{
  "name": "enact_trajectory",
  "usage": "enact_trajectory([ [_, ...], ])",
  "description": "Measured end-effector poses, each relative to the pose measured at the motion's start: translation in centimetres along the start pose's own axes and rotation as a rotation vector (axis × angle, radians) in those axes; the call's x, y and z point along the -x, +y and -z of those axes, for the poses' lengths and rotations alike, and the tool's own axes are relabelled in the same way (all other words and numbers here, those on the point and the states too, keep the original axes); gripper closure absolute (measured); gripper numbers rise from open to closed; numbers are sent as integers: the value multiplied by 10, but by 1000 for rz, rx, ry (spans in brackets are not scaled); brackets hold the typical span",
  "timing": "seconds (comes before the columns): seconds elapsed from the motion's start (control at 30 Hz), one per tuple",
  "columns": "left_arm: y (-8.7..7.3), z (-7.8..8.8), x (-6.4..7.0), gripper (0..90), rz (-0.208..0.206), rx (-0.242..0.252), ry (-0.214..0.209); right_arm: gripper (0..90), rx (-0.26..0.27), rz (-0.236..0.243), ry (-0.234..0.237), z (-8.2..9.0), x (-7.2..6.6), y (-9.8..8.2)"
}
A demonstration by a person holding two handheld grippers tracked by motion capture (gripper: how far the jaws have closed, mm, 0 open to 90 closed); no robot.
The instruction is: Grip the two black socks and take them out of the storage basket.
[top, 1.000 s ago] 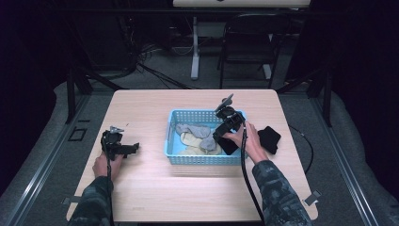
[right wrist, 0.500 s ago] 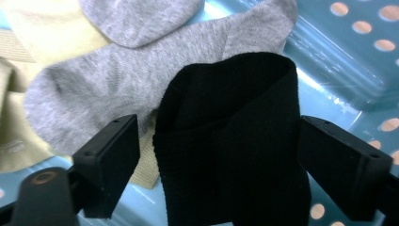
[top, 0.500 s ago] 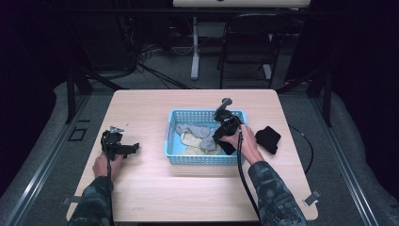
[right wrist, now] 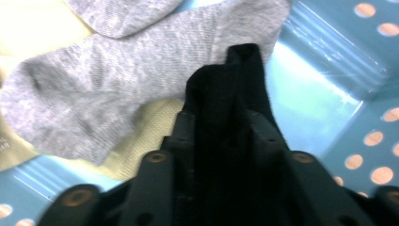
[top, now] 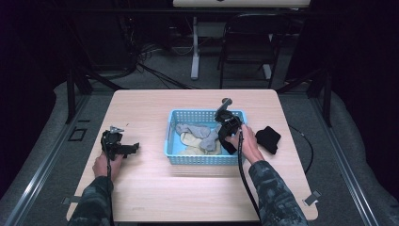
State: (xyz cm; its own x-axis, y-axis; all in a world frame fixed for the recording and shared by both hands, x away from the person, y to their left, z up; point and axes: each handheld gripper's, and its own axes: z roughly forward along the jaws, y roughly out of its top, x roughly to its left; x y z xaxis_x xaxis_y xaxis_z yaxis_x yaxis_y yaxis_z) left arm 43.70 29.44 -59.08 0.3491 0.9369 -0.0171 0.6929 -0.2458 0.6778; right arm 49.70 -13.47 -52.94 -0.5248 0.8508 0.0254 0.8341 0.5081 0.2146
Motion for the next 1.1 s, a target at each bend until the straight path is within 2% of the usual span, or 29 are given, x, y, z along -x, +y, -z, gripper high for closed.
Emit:
enact_trajectory([
  [0.17, 0, 0, 0, 2, -1, 0, 0, 729, 15, -5, 17, 8, 2, -2],
  [0.2, 0, 0, 0, 1, 1, -1, 0, 730, 10, 13, 26, 14, 3, -1],
  [0.37, 0, 0, 0, 2, -1, 0, 0, 729, 33, 20, 28, 25, 2, 0],
  [0.47, 0, 0, 0, 2, 1, -1, 0, 729, 68, 15, 31, 36, 2, 0],
  [0.6, 0, 0, 0, 2, 1, -1, 0, 729, 73, 14, 33, 44, 2, 0],
  [0.67, 0, 0, 0, 2, -1, 0, 0, 728, 98, 16, 32, 51, 3, 0],
  [1.0, 0, 0, 0, 2, 0, 0, 0, 728, 145, 14, 49, 75, 5, 0],
  [1.1, 0, 0, 0, 2, 0, -1, 0, 728, 133, 25, 49, 80, 6, 0],
])
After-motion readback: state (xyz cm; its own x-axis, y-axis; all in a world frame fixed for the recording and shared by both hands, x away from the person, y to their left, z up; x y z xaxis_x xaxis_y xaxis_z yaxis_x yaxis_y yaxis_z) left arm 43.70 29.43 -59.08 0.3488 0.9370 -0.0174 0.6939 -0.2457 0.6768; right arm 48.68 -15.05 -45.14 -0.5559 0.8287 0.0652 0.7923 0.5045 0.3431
